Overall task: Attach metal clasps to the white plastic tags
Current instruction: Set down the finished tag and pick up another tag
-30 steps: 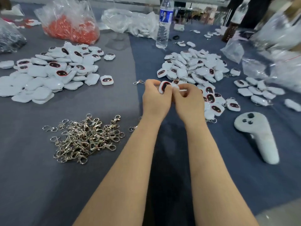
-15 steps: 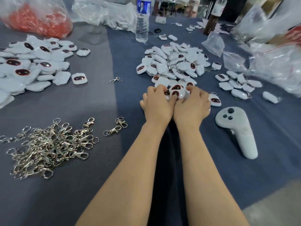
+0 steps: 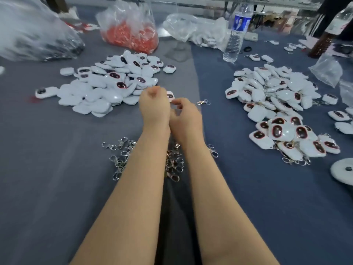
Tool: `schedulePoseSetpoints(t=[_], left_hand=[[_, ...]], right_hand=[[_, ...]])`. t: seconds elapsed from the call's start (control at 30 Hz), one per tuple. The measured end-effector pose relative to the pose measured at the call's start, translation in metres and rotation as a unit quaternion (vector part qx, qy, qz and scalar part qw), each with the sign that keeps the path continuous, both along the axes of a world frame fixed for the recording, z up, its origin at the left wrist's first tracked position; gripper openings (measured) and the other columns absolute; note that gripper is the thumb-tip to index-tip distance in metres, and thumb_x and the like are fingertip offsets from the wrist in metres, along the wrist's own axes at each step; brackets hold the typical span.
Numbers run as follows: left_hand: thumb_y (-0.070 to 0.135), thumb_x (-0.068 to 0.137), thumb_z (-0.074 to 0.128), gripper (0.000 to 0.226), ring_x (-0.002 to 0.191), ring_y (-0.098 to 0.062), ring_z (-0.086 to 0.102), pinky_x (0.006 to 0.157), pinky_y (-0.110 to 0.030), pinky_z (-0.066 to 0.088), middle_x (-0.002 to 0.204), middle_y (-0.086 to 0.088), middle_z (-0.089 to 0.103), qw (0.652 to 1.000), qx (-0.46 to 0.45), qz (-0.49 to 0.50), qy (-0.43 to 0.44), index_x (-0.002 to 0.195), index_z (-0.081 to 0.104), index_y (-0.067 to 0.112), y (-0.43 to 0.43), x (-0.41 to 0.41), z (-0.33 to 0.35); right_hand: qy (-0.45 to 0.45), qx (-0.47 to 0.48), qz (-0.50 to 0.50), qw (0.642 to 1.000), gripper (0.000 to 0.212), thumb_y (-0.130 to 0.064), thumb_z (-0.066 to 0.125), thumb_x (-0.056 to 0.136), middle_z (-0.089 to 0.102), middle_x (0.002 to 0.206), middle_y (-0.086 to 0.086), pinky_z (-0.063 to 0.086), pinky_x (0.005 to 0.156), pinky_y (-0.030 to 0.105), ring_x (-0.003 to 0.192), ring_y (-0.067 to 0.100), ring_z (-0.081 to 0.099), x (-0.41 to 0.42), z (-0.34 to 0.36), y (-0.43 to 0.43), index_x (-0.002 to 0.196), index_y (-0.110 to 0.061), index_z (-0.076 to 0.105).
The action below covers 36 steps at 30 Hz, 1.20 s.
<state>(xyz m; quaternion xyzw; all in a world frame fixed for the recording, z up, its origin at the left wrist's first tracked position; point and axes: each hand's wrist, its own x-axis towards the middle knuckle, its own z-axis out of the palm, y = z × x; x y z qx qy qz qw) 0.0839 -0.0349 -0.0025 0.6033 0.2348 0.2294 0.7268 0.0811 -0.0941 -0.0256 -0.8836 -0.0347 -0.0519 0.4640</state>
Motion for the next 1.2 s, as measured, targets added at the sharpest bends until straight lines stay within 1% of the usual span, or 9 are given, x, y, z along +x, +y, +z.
schedulePoseSetpoints(t=[0.17, 0.3, 0.4, 0.53, 0.67, 0.77, 0.9, 1.0, 1.2], left_hand=[[0.005, 0.088, 0.042, 0.016, 0.057, -0.018, 0.031, 0.043, -0.019, 0.028, 0.065, -0.004, 0.038, 0.998, -0.018, 0.054, 0.032, 0.073, 0.044, 0.011, 0.056, 0.007, -0.002], [0.005, 0.088, 0.04, 0.02, 0.066, -0.02, 0.039, 0.053, -0.026, 0.033, 0.067, -0.006, 0.043, 0.996, 0.002, 0.086, 0.023, 0.072, 0.051, 0.003, 0.07, 0.018, -0.002], [0.011, 0.091, 0.045, 0.024, 0.098, -0.03, 0.058, 0.077, -0.031, 0.045, 0.096, -0.012, 0.061, 0.995, 0.024, 0.094, 0.031, 0.107, 0.057, -0.002, 0.074, 0.024, -0.007], [0.016, 0.089, 0.049, 0.023, 0.11, -0.02, 0.05, 0.09, -0.027, 0.037, 0.111, 0.001, 0.055, 0.966, 0.205, 0.146, 0.052, 0.111, 0.058, 0.014, 0.092, 0.026, -0.013], [0.029, 0.089, 0.05, 0.038, 0.135, -0.029, 0.026, 0.11, -0.046, 0.017, 0.144, 0.001, 0.037, 0.887, 0.374, 0.174, 0.21, 0.126, 0.053, 0.028, 0.136, 0.035, -0.02], [0.041, 0.09, 0.046, 0.046, 0.144, -0.035, 0.003, 0.111, -0.06, -0.002, 0.156, -0.001, 0.016, 0.858, 0.401, 0.141, 0.288, 0.136, 0.044, 0.033, 0.164, 0.045, -0.026], [0.05, 0.096, 0.032, 0.053, 0.144, -0.036, -0.007, 0.111, -0.061, -0.006, 0.159, -0.006, 0.001, 0.835, 0.413, 0.066, 0.358, 0.146, 0.027, 0.035, 0.181, 0.054, -0.04], [0.04, 0.099, 0.025, 0.049, 0.144, -0.034, -0.004, 0.112, -0.061, -0.003, 0.159, -0.004, 0.008, 0.82, 0.435, 0.02, 0.371, 0.147, 0.024, 0.032, 0.182, 0.056, -0.04], [0.031, 0.1, 0.02, 0.04, 0.127, -0.03, 0.037, 0.105, -0.053, 0.031, 0.128, -0.01, 0.052, 0.855, 0.409, -0.074, 0.312, 0.12, 0.053, 0.02, 0.154, 0.026, -0.025]], right_hand=[[0.038, -0.098, 0.017, 0.994, 0.05, -0.018, 0.046, 0.091, 0.026, 0.149, 0.016, 0.023, 0.112, 0.042, 0.134, 0.036, 0.026, 0.022, -0.004, 0.054, 0.139, -0.028, 0.042], [0.067, -0.124, 0.007, 0.99, 0.057, -0.019, 0.043, 0.091, 0.003, 0.159, 0.01, 0.007, 0.116, 0.048, 0.144, 0.035, 0.005, 0.042, -0.005, 0.063, 0.144, -0.036, 0.031], [0.072, -0.167, 0.003, 0.983, 0.046, -0.025, 0.04, 0.094, 0.018, 0.156, 0.007, 0.007, 0.116, 0.05, 0.143, 0.033, 0.01, 0.053, -0.008, 0.067, 0.14, -0.032, 0.039], [0.023, -0.145, -0.078, 0.986, 0.034, -0.034, 0.042, 0.095, 0.053, 0.127, 0.011, 0.032, 0.105, 0.043, 0.121, 0.034, 0.043, 0.063, -0.002, 0.067, 0.114, -0.016, 0.063], [-0.069, -0.051, -0.039, 0.996, 0.033, -0.031, 0.045, 0.095, 0.05, 0.131, 0.008, 0.032, 0.105, 0.039, 0.122, 0.027, 0.044, 0.073, 0.007, 0.096, 0.125, -0.02, 0.054], [-0.096, -0.1, 0.052, 0.989, 0.042, -0.039, 0.05, 0.092, 0.041, 0.144, 0.006, 0.024, 0.112, 0.045, 0.136, 0.025, 0.031, 0.086, 0.009, 0.134, 0.134, -0.031, 0.049], [-0.063, -0.186, 0.131, 0.972, 0.047, -0.046, 0.048, 0.089, 0.029, 0.153, 0.001, 0.004, 0.115, 0.055, 0.143, 0.029, 0.016, 0.101, 0.004, 0.166, 0.136, -0.043, 0.044], [-0.06, -0.255, 0.171, 0.95, 0.043, -0.046, 0.039, 0.091, 0.037, 0.149, -0.002, 0.001, 0.113, 0.055, 0.138, 0.025, 0.029, 0.105, 0.001, 0.17, 0.134, -0.046, 0.044], [0.066, -0.262, 0.189, 0.944, 0.031, -0.044, 0.044, 0.092, 0.062, 0.091, 0.003, 0.042, 0.093, 0.042, 0.093, 0.026, 0.055, 0.088, 0.023, 0.127, 0.077, -0.021, 0.057]])
